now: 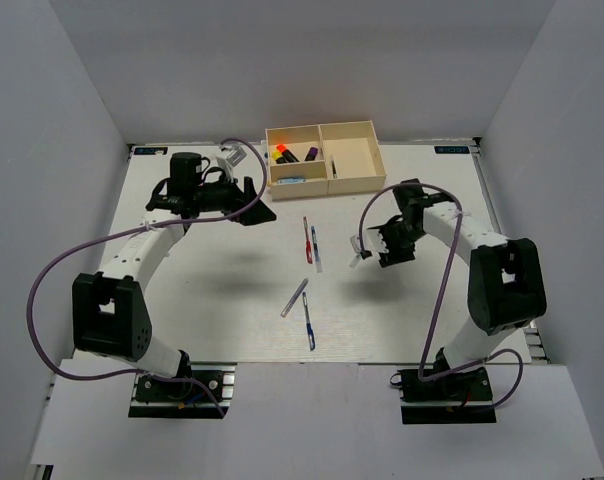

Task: Sort the stationery into containers
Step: Pick up the pen from the center of the board.

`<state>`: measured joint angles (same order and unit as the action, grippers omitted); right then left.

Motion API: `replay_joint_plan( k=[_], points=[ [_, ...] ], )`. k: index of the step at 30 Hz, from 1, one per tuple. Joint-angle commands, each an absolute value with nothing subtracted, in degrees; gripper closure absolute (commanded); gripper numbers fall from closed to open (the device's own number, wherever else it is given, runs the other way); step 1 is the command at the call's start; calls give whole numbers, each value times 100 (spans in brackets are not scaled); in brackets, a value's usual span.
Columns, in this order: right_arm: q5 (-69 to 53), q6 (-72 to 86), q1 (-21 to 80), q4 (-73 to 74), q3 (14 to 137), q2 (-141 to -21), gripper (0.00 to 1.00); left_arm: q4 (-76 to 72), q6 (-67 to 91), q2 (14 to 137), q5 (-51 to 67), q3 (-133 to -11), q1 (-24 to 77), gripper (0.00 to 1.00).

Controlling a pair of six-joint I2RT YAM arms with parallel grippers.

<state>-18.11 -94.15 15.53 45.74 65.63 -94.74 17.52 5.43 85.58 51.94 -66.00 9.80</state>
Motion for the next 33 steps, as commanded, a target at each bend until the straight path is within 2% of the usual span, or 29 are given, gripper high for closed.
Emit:
replay_joint_plan(
  k=[1, 9, 17, 30, 33],
  points=[
    [-1565, -10521, 1731, 3850, 6723, -9579, 39, 1714, 536, 8437, 5221, -6662, 967, 2],
    [-1503, -10344, 1916, 3814, 7769, -10713, 43, 1538, 641, 8648, 5317, -6557, 967, 2],
    [-1222, -11030, 2118, 3911, 7664, -10916, 58, 1547, 686, 8754, 5300, -6627, 967, 2],
    [-888, -11610, 2329, 4060, 7479, -11162, 59, 1450, 791, 8763, 5291, -6487, 914, 2],
    [-686, -11803, 2347, 4087, 7357, -11232, 65, 1424, 817, 8745, 5291, -6478, 914, 2]
  ],
)
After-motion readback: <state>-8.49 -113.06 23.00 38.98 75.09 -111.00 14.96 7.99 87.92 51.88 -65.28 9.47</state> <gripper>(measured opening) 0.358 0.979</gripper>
